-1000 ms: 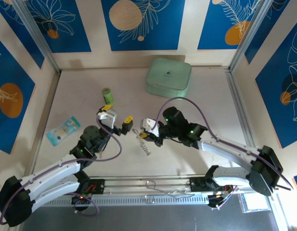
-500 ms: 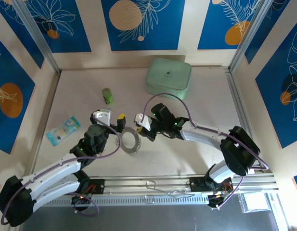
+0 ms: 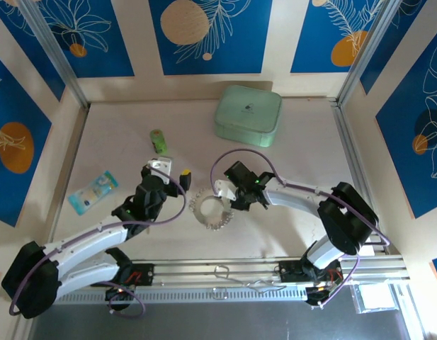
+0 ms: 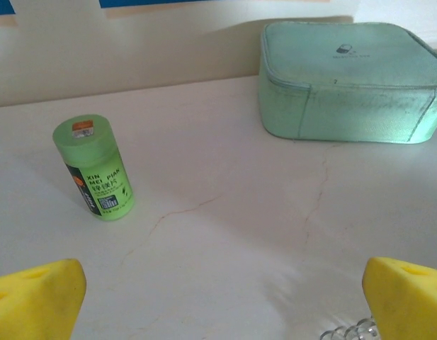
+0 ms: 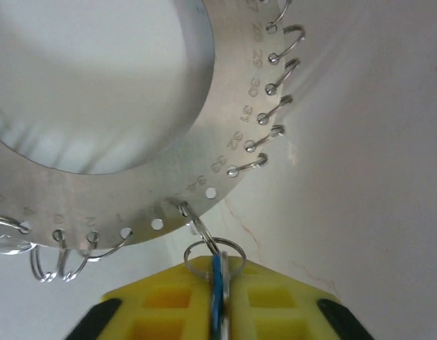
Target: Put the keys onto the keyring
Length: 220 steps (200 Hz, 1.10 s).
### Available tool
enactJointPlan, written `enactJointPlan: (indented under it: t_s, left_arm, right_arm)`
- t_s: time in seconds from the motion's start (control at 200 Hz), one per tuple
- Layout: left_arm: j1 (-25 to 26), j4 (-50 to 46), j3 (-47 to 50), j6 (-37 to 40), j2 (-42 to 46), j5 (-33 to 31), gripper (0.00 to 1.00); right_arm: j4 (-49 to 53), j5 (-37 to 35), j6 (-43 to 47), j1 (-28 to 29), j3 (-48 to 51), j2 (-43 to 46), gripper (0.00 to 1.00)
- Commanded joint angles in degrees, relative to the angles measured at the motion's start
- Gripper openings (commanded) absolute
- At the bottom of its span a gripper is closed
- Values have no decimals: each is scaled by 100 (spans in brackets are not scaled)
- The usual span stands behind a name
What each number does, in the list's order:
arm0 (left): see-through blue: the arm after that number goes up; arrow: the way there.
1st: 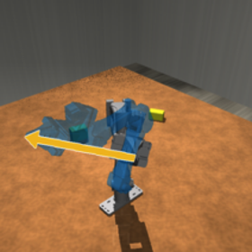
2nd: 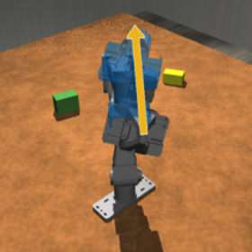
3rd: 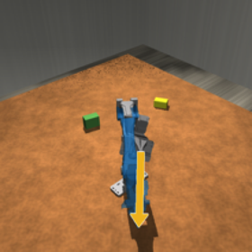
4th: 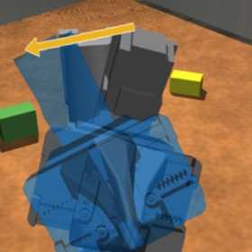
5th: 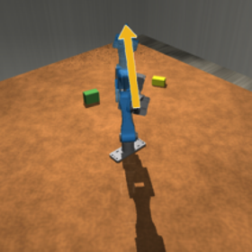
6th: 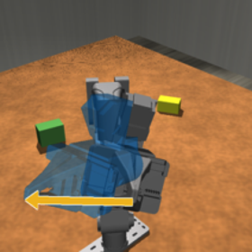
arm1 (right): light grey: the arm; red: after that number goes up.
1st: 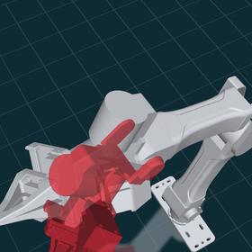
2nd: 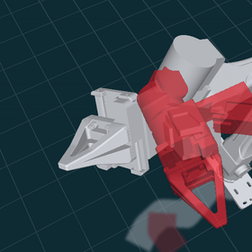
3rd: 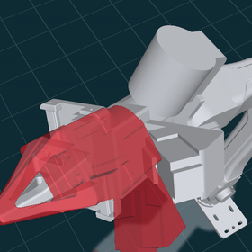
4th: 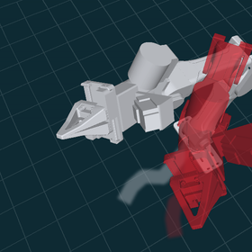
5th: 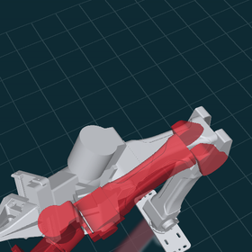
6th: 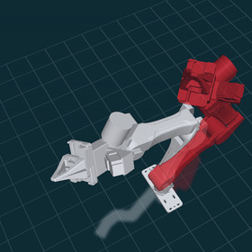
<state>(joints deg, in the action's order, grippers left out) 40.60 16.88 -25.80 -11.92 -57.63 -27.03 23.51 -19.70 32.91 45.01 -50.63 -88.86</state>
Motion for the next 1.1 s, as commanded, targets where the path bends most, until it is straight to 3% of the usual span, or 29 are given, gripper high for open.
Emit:
enactJointPlan:
  t_s: [0.0, 0.135, 0.24, 0.335, 0.46, 0.56, 0.665, 0.89, 1.095]
  left_arm:
    - [-61, -192, -199, -235, -128, 66, 100]
    - [-52, -348, -298, -384, -269, 90, 100]
    - [-52, -551, -341, -502, -386, 183, 100]
    - [-59, -895, -396, -703, -479, 180, 100]
    - [-53, -1564, -482, -1134, -552, 248, 99]
    - [-53, -2267, -554, -1582, -578, 251, 99]
    - [-52, -3147, -673, -2091, -608, 110, 99]
    - [-56, -4515, -799, -2810, -420, -195, 98]
    - [-236, -5528, -832, -3479, -197, -460, 91]
  right_arm:
    - [170, -512, 119, -45, 49, -66, 21]
    - [100, -563, -151, -80, 65, 101, 26]
    - [-75, -107, -747, -81, 80, 503, 27]
    - [-603, 837, -1696, -89, 270, 1005, 29]
    - [-2112, 1804, -3213, -89, 975, 1521, 32]
    - [-3057, 2044, -4597, -48, 1346, 1495, 32]
    - [-2982, 1995, -5436, -4, 1163, 1187, 32]
    - [-1557, 1868, -5336, 27, 174, 507, 31]
    - [-1449, 1878, -5164, 25, -16, 372, 31]
